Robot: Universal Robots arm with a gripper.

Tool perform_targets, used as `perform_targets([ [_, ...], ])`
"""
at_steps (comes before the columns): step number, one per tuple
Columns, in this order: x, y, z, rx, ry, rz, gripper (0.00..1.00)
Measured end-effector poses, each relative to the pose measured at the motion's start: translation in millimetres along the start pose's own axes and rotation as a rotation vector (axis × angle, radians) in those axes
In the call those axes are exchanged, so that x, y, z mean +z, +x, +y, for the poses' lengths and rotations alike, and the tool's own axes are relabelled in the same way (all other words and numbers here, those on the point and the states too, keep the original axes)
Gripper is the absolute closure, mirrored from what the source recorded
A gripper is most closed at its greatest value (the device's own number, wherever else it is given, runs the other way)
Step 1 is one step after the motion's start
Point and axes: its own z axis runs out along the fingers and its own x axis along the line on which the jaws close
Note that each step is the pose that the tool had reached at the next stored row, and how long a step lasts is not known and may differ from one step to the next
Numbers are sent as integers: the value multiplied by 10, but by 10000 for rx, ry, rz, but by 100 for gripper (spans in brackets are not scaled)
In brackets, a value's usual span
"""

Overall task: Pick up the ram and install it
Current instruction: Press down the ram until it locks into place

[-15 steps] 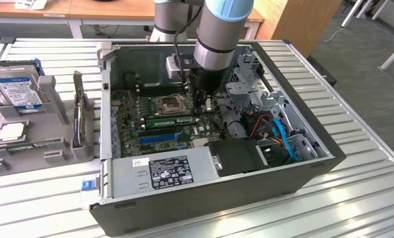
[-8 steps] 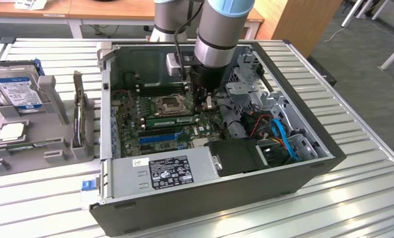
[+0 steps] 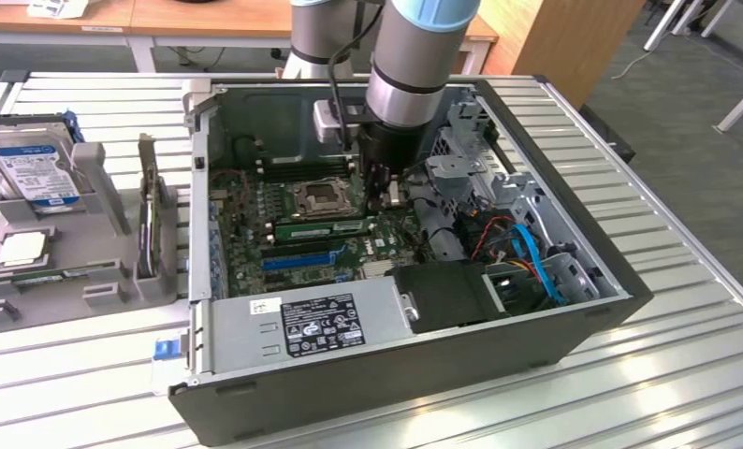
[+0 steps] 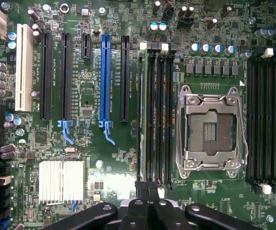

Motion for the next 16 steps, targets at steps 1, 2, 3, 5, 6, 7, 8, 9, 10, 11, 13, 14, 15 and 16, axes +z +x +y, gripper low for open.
perform_targets([
  [1,0,0,14,0,0,0,90],
  [2,0,0,33,0,3,0,90],
  [3,1,0,50,0,7,0,90],
  [5,2,1,87,-1,21,1,90],
  [6,2,1,109,-1,30,0,90],
  [7,3,1,128,-1,39,0,90],
  [8,3,1,145,-2,47,0,90],
  [9,3,1,161,-2,54,-1,90],
  [10,4,1,176,-3,61,-1,90],
  [11,4,2,191,-4,68,0,90],
  [13,4,2,224,-6,85,-1,90],
  [14,5,2,242,-6,95,-1,90],
  [15,5,2,261,-6,105,-1,90],
  [16,5,3,282,-7,116,-1,90],
])
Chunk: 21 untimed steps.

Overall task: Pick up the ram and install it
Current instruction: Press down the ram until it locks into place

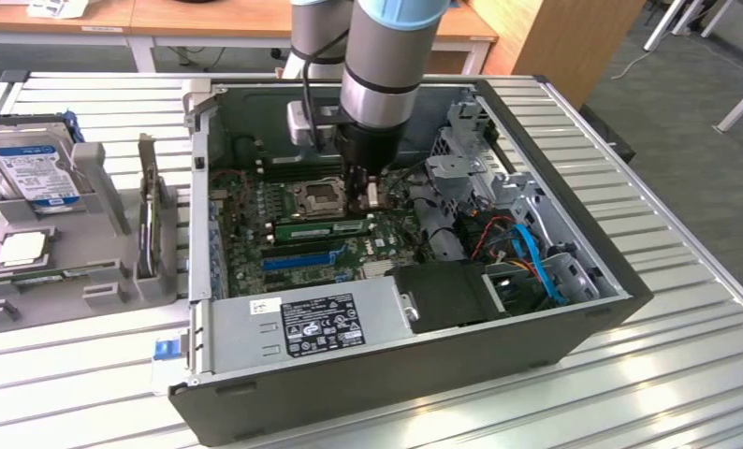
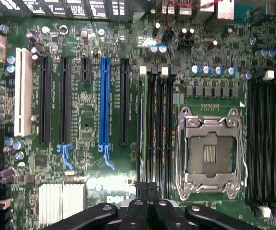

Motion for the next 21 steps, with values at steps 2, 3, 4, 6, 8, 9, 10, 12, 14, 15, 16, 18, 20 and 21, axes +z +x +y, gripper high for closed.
perform_targets([
  [2,0,0,50,-2,32,0,90],
  [3,0,0,73,-4,50,-1,90],
  [4,0,1,95,-4,66,-1,90],
  [6,0,1,134,-6,95,-1,90],
  [8,1,1,170,-8,120,0,90],
  [9,1,1,188,-9,131,-1,90],
  [10,1,2,207,-11,145,-1,90],
  [12,1,2,245,-11,168,-1,90],
  [14,2,2,283,-13,192,-2,90],
  [15,2,2,301,-13,203,-2,90],
  [16,2,2,319,-15,214,-2,90],
  [18,2,3,358,-16,237,-2,90],
  [20,3,3,395,-17,258,-2,90],
  [21,3,3,413,-18,268,-2,90],
])
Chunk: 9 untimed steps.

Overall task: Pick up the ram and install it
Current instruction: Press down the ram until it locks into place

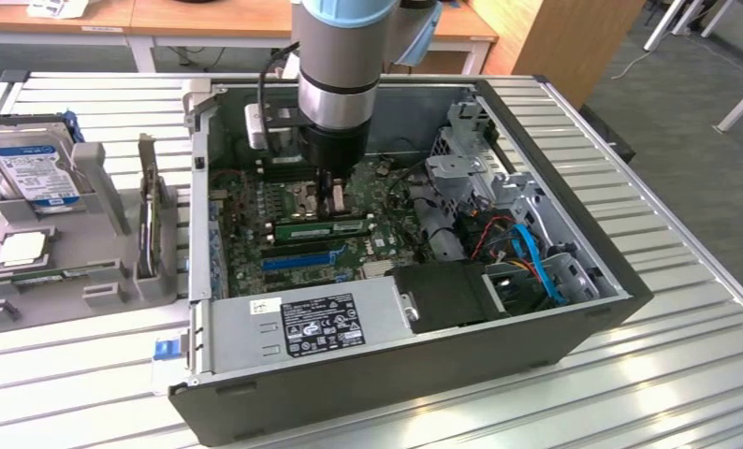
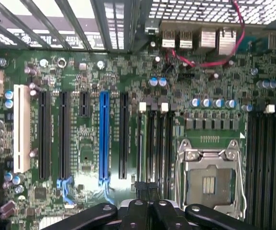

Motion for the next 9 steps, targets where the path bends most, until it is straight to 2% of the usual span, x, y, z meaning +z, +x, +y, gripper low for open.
perform_targets([
  [9,-4,0,117,-5,69,-1,90],
])
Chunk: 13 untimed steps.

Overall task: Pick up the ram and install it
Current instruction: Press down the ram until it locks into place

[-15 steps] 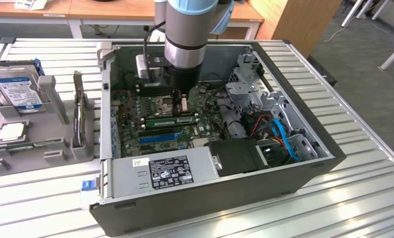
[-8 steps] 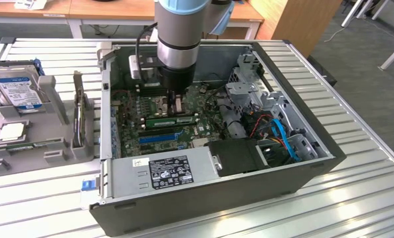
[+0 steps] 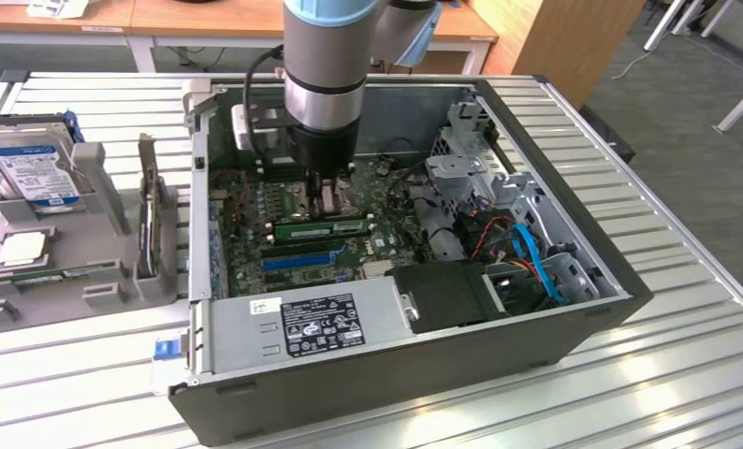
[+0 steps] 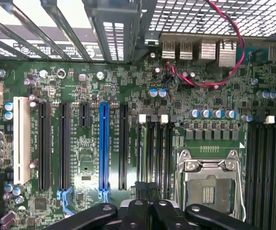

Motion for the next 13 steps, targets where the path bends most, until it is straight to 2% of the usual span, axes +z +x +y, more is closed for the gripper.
perform_targets([
  [11,-2,1,41,-3,24,0,90],
  [13,-3,1,39,1,-6,2,90],
])
